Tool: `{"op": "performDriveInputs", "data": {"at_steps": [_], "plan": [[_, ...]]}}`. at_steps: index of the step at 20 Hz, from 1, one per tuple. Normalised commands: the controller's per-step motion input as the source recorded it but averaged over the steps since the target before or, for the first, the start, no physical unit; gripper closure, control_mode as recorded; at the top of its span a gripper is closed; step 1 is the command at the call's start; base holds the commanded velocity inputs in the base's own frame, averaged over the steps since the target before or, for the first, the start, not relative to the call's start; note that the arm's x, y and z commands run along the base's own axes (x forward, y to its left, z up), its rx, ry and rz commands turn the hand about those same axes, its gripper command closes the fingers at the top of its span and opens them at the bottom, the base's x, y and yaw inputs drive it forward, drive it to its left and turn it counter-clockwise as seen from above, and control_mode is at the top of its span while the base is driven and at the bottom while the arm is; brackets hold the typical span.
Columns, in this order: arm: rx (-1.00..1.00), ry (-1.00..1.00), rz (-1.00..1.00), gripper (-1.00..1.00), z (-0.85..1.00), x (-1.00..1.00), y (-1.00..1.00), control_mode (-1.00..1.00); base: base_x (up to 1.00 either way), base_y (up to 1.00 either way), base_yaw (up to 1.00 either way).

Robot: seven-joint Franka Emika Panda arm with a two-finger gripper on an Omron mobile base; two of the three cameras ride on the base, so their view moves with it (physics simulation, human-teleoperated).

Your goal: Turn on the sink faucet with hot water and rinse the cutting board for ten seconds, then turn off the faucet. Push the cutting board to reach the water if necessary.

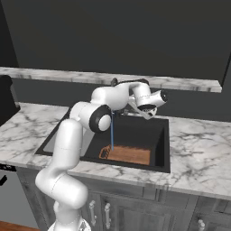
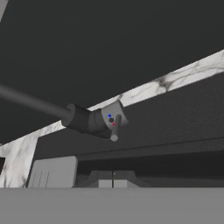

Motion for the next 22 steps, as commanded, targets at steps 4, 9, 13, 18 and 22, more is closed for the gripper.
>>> {"op": "performDriveInputs", "data": {"at_steps": [4, 9, 13, 18, 22], "plan": [[0.0, 0.0, 0.0, 1.0, 0.0, 0.0, 0.0, -1.0, 0.0, 0.0, 0.0], [0.0, 0.0, 0.0, 1.0, 0.0, 0.0, 0.0, -1.0, 0.0, 0.0, 0.0], [0.0, 0.0, 0.0, 1.0, 0.0, 0.0, 0.0, -1.0, 0.0, 0.0, 0.0], [0.0, 0.0, 0.0, 1.0, 0.0, 0.0, 0.0, -1.0, 0.0, 0.0, 0.0], [0.0, 0.0, 0.0, 1.0, 0.0, 0.0, 0.0, -1.0, 0.0, 0.0, 0.0]]}}
